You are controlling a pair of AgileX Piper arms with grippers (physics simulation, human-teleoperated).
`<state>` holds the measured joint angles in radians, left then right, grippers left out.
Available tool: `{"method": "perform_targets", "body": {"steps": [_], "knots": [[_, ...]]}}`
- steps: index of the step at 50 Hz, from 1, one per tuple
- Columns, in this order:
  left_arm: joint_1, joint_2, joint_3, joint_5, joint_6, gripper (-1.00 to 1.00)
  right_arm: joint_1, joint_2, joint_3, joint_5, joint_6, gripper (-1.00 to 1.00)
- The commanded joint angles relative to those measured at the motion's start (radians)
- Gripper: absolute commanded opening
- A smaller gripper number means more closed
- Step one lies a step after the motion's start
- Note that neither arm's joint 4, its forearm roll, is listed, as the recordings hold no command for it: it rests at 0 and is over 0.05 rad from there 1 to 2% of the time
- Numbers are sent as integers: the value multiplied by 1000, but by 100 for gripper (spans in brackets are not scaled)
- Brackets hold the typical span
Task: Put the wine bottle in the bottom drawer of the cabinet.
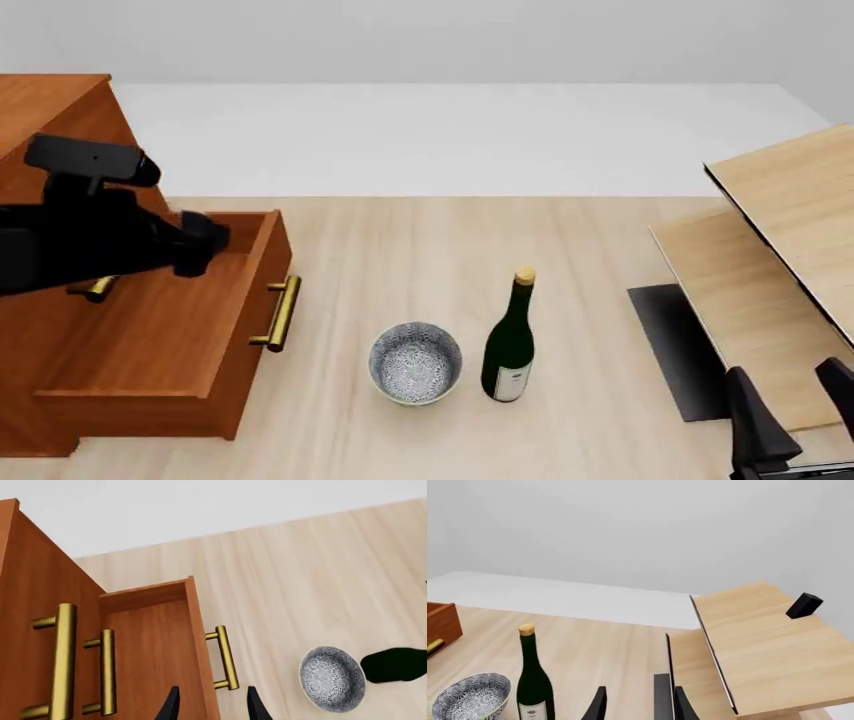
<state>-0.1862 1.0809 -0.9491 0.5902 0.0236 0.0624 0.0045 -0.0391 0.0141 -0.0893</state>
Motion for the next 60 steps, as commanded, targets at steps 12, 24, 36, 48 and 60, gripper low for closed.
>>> {"method": "perform_targets", "body": {"steps": [12,24,36,48,60], "knots": [[-18,24,121,-82,-23,100,9,0,0,7,11,100],[-42,46,180,-138,-47,100,9,1,1,10,16,100],[-60,56,237,-185,-69,100,10,4,5,9,16,100],[-54,87,288,-250,-83,100,14,5,6,11,17,100],[-42,111,318,-293,-85,100,15,3,6,16,15,100]]}}
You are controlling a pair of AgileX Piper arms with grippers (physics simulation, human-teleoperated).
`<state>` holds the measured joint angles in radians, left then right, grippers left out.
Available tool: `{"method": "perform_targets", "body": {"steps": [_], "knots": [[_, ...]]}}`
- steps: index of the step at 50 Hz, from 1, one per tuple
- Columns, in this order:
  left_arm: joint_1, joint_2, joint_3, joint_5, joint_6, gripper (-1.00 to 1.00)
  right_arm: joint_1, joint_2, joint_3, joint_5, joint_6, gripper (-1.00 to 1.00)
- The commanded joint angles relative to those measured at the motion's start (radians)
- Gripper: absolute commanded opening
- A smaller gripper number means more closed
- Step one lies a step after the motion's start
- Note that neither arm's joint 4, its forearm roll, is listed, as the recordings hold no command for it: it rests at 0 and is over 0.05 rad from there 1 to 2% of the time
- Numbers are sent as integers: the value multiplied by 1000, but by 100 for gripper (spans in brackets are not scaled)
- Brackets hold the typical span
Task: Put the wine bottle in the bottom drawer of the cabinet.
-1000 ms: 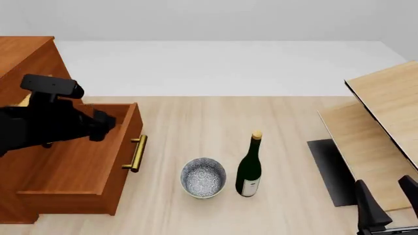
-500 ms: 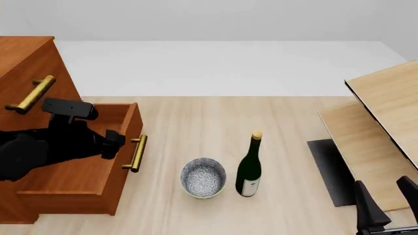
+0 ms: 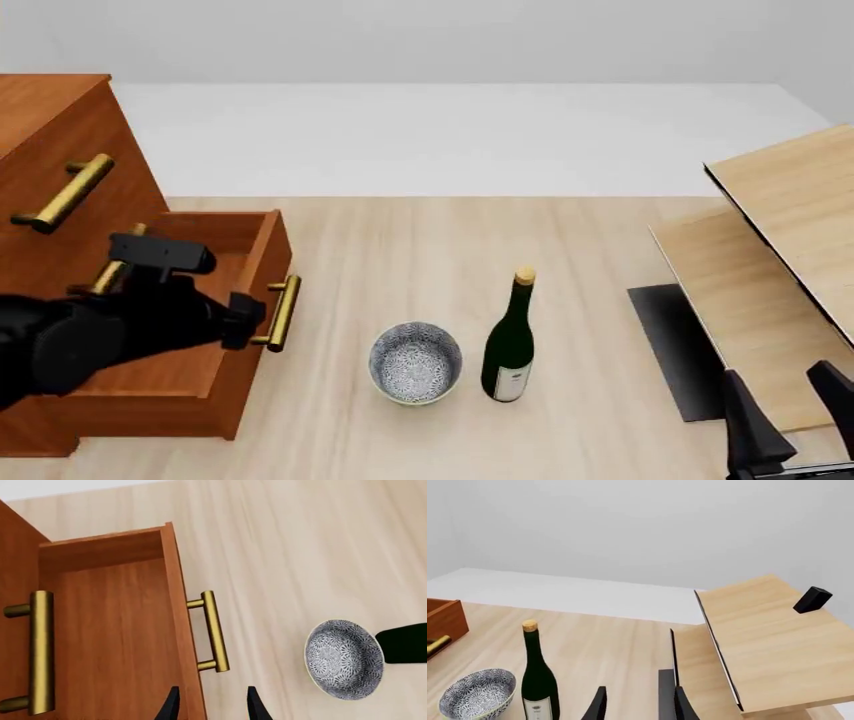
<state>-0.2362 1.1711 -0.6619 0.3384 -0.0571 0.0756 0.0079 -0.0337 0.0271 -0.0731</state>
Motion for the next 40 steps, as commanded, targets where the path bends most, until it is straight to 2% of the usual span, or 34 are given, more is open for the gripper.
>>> {"method": "perform_targets", "body": {"steps": [1,21,40], "knots": [[5,20,35,-44,-2,100,2,-1,1,3,-1,100],[27,70,106,-139,4,100,1,0,5,6,0,100],[4,98,140,-185,-14,100,0,3,7,5,1,100]]}}
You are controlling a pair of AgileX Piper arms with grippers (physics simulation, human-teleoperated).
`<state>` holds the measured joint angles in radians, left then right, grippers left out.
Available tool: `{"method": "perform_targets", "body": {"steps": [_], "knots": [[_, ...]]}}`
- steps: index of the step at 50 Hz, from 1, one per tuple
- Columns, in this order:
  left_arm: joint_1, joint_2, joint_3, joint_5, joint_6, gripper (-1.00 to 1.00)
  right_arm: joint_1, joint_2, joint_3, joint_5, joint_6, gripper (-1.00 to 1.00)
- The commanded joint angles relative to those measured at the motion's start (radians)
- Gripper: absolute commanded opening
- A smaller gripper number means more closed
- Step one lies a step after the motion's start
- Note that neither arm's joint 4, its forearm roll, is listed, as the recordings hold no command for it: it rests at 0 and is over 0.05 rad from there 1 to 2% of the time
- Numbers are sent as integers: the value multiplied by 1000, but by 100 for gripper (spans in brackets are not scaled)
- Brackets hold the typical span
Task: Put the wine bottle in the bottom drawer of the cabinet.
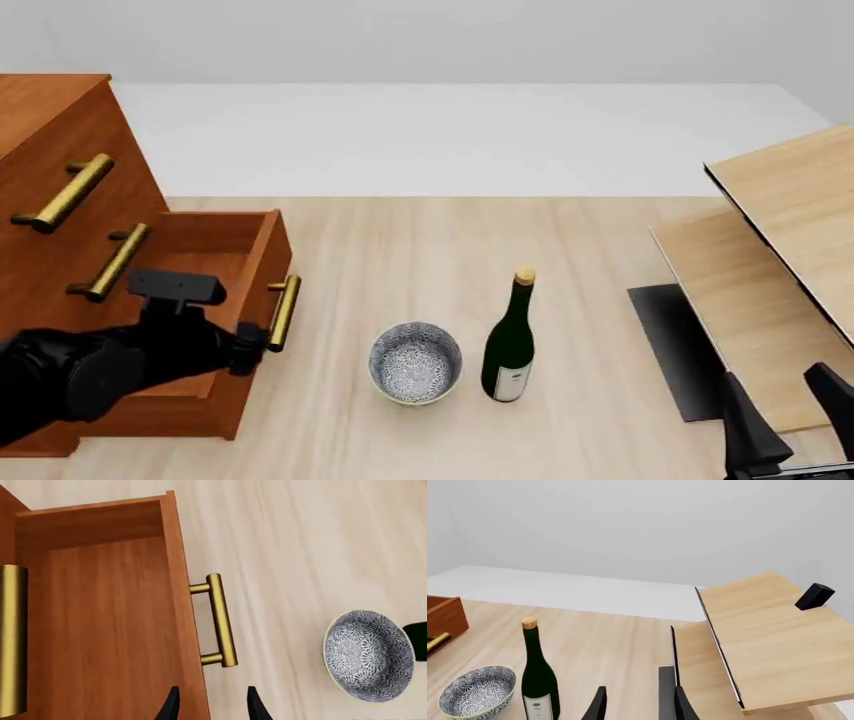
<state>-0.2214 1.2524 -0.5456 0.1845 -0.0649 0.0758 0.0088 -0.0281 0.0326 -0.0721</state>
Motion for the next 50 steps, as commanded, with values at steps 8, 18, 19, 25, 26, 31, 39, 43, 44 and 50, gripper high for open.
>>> {"method": "perform_targets", "body": {"steps": [8,18,19,25,26,31,39,43,44,50], "knots": [[-19,34,31,-50,-13,100,-1,-4,2,6,1,100],[-24,51,45,-74,-15,100,-1,-4,3,7,1,100],[-27,51,47,-75,-14,100,0,-4,4,7,0,100],[-43,65,58,-94,-22,100,1,2,1,3,2,100],[-46,65,58,-94,-24,100,1,2,1,3,2,100],[-56,65,57,-95,-32,100,2,0,0,6,0,100],[-81,34,57,-73,-42,100,5,0,-1,7,1,100],[-89,30,58,-72,-44,100,6,-2,-2,9,4,100],[-91,30,58,-73,-43,100,7,-2,-2,9,3,100],[-107,33,54,-73,-53,100,8,-3,-4,12,5,100]]}}
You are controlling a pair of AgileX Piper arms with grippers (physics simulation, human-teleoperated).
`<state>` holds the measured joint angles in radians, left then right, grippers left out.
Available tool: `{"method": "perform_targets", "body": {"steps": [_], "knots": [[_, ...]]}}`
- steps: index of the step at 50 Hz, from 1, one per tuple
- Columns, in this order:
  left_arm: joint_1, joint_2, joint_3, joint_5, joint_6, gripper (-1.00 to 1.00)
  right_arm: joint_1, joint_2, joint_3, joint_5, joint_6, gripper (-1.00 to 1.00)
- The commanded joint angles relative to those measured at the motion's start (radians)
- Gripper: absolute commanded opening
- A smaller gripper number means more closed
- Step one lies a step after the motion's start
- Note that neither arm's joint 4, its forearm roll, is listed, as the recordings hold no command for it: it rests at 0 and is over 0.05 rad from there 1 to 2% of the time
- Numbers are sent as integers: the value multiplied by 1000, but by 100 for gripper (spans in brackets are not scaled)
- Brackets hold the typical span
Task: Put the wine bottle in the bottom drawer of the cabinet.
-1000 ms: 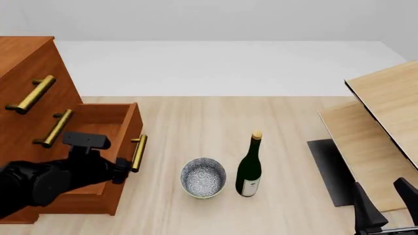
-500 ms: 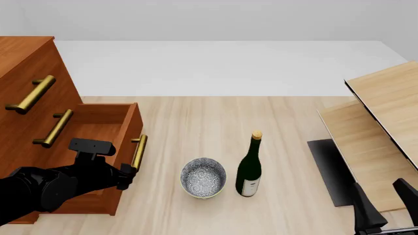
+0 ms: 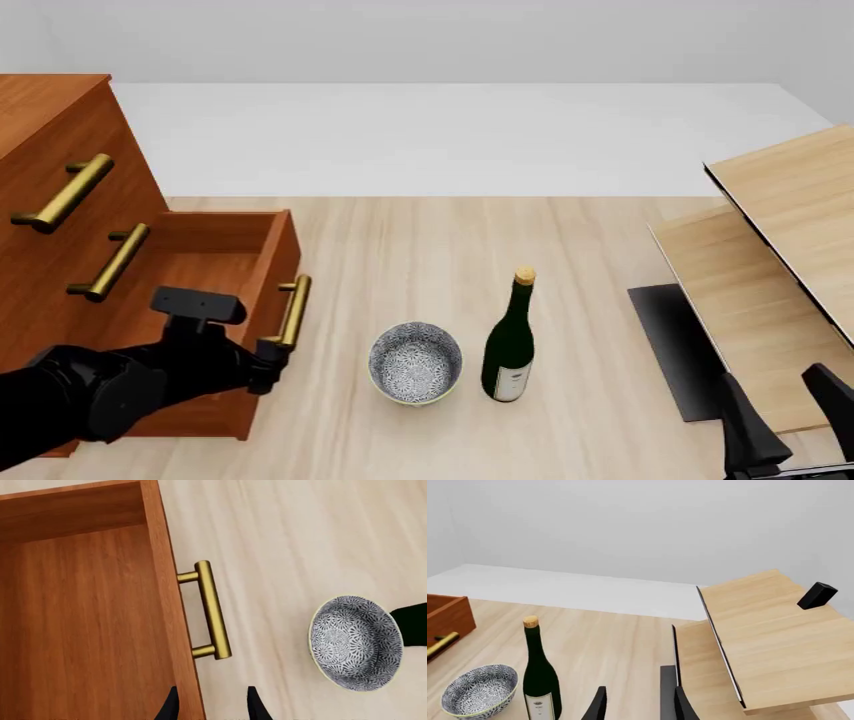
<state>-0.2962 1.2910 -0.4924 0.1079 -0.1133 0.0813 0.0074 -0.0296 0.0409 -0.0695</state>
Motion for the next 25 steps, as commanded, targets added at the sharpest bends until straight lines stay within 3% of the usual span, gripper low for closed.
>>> {"method": "perform_targets", "body": {"steps": [1,25], "knots": [[-36,-4,-1,4,-4,100,4,-1,-2,3,2,100],[-99,25,-57,14,-15,100,6,-4,-10,11,4,100]]}}
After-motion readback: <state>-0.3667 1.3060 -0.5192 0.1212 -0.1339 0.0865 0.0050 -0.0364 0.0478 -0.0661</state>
